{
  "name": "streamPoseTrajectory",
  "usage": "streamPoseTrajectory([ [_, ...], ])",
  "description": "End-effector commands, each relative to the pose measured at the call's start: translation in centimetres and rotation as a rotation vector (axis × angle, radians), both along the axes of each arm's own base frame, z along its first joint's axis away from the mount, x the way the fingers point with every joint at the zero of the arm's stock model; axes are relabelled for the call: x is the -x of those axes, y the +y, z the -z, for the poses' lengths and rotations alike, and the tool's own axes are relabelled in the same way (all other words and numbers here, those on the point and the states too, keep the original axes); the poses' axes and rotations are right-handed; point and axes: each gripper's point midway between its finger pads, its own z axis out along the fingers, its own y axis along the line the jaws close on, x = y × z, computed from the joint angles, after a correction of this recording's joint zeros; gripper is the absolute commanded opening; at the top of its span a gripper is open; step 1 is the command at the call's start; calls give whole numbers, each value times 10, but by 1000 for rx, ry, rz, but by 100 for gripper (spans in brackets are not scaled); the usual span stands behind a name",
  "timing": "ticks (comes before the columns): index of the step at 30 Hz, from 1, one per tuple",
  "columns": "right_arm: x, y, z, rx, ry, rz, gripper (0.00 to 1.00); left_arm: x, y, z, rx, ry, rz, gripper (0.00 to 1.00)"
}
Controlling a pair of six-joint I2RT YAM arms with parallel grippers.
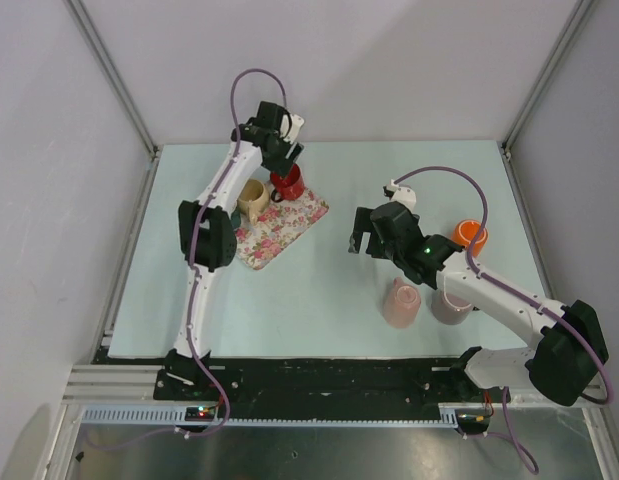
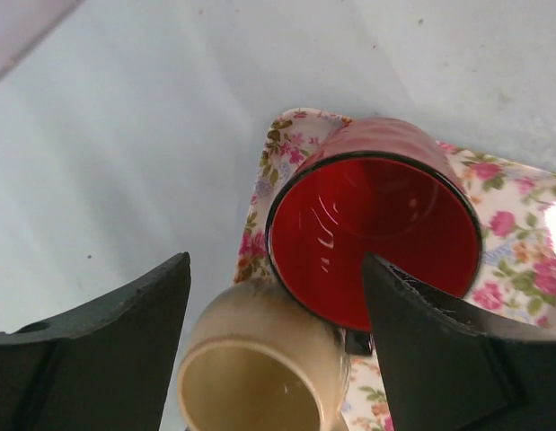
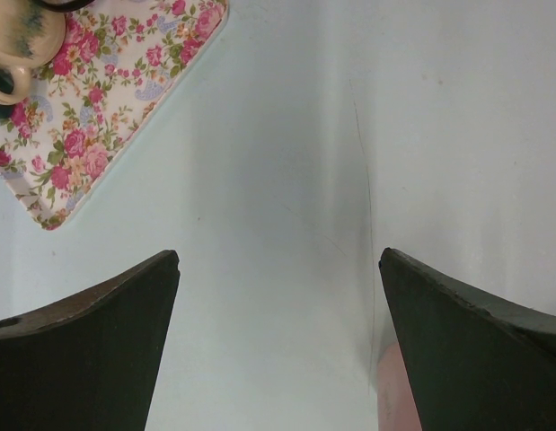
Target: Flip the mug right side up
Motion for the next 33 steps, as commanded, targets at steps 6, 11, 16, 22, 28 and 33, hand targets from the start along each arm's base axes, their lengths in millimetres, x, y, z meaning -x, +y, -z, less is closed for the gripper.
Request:
streamPoseTrajectory([
  [6,-4,-1,-21,-7,-38,10,99,-26,8,22,-26,-34,-45,46],
  [11,-4,-1,-21,-7,-40,9,99,-24,10,4,34,-53,-86,7],
  [16,-5,1,-22,-17,-45,5,99,-14,28,-7,30,-56,-202,0],
  [22,-5,4,-20,-21,-38,-3,99,-14,40,1,43,-42,-268,0],
  [28,-1,3,-18,-11,-26,0,99,-19,58,24,59,-4,-348,0],
  [33,-2,4,-19,-18,-31,0,99,-10,54,38,222,86,-420,0],
])
